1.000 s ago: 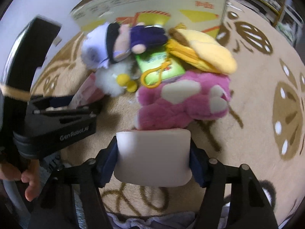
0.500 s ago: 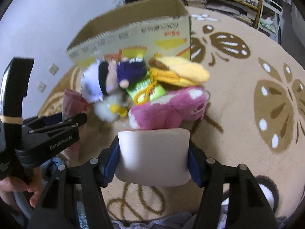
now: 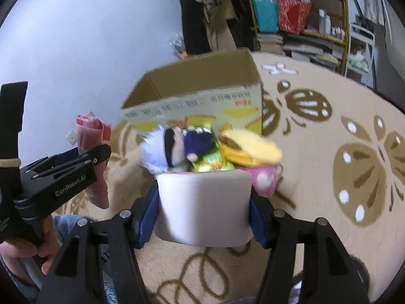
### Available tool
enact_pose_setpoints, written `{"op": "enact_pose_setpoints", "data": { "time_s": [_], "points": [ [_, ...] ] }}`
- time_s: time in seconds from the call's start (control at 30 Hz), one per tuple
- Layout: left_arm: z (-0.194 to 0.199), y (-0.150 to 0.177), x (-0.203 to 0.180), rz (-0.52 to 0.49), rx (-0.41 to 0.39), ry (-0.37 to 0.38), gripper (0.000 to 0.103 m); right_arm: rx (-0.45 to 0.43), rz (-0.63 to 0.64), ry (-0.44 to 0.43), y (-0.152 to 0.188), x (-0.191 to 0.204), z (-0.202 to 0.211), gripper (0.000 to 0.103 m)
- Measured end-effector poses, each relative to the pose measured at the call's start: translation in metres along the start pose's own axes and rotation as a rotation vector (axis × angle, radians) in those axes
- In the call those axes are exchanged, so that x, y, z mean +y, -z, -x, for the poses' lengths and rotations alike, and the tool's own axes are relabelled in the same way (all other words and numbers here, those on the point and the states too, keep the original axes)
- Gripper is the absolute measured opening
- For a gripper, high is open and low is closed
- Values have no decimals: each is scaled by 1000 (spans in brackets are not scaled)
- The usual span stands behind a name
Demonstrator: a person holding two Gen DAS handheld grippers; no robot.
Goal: Organize soft objects
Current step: 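Lift the pink rolled bag with the left tool while the right tool lifts the pink cushion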
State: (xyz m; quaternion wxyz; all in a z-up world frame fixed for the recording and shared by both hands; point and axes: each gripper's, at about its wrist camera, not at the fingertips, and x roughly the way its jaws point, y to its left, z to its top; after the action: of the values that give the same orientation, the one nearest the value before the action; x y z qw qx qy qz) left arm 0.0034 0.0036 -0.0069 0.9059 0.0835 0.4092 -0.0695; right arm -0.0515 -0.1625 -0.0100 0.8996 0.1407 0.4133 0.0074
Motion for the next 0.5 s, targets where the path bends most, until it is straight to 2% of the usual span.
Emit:
{"op": "enact_pose_setpoints", "data": {
  "time_s": [0.17, 0.5],
  "points": [
    [11, -9, 15, 6, -56, -12, 47, -73, 46, -26, -6, 9, 10, 66],
    [31, -29, 28, 8, -140, 0, 47, -147, 76, -44, -25, 14, 10, 66]
  ]
}}
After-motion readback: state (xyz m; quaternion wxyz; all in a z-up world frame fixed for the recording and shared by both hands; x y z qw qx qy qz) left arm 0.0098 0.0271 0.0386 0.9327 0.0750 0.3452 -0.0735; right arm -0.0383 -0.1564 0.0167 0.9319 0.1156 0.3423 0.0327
